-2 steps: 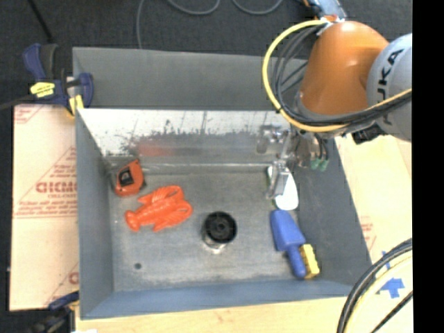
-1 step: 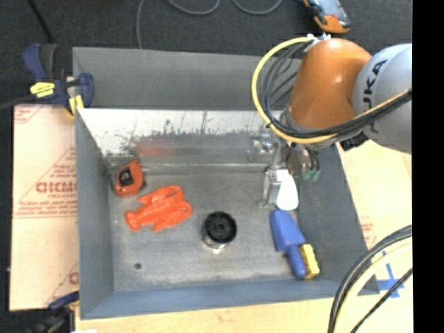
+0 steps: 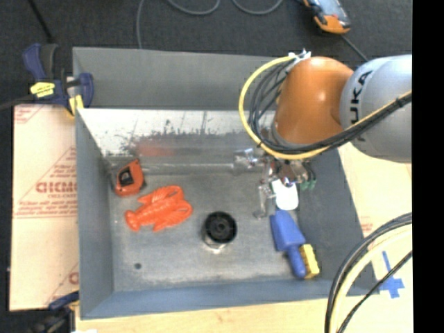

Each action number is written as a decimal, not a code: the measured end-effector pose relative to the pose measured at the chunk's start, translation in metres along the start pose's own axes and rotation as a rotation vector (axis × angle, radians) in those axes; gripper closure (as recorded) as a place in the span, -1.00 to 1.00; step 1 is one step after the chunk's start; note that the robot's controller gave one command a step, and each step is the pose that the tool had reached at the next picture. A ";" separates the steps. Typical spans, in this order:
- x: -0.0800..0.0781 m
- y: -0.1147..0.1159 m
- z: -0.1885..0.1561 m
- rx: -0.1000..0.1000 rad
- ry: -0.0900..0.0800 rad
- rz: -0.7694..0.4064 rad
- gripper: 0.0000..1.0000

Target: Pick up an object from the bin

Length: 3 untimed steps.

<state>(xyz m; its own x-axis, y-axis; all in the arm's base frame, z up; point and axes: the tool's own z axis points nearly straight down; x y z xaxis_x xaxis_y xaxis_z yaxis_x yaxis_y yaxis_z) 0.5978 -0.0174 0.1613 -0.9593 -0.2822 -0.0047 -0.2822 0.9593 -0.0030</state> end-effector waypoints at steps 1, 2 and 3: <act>0.004 0.027 0.015 -0.003 0.003 -0.098 -1.00; 0.011 0.048 0.035 -0.003 0.001 0.094 -1.00; 0.039 0.063 0.051 -0.002 0.002 -0.103 -1.00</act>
Offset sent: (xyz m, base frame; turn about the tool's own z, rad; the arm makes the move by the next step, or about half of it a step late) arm -0.0402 0.0609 -0.0612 -0.0473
